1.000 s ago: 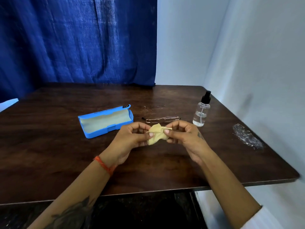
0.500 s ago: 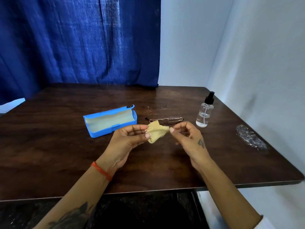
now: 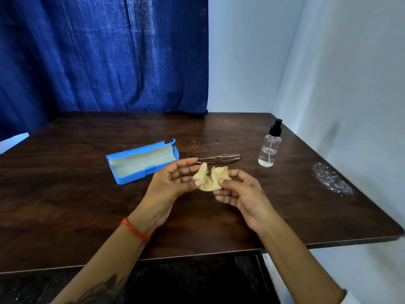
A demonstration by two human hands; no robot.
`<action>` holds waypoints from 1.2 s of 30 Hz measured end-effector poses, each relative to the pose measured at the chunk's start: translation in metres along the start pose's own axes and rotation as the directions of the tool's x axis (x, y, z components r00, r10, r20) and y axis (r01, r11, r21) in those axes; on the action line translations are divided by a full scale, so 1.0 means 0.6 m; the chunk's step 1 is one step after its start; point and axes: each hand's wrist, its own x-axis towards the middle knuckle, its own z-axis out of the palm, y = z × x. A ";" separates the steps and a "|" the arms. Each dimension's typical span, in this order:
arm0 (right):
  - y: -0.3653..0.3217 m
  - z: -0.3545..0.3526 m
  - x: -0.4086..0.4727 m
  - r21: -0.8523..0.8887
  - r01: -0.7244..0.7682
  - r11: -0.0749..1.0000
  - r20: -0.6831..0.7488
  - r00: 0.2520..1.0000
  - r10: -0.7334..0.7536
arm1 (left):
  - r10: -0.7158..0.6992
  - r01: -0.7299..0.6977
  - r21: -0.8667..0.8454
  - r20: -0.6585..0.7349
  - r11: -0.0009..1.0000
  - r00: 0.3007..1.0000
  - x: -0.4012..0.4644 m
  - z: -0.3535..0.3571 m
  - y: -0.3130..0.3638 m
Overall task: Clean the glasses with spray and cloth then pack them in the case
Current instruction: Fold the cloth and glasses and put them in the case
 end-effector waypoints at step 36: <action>-0.102 0.010 -0.003 -0.367 0.208 0.907 0.129 0.977 -0.172 | -0.389 0.441 -0.518 0.213 0.733 0.896 -0.006 0.031 -0.006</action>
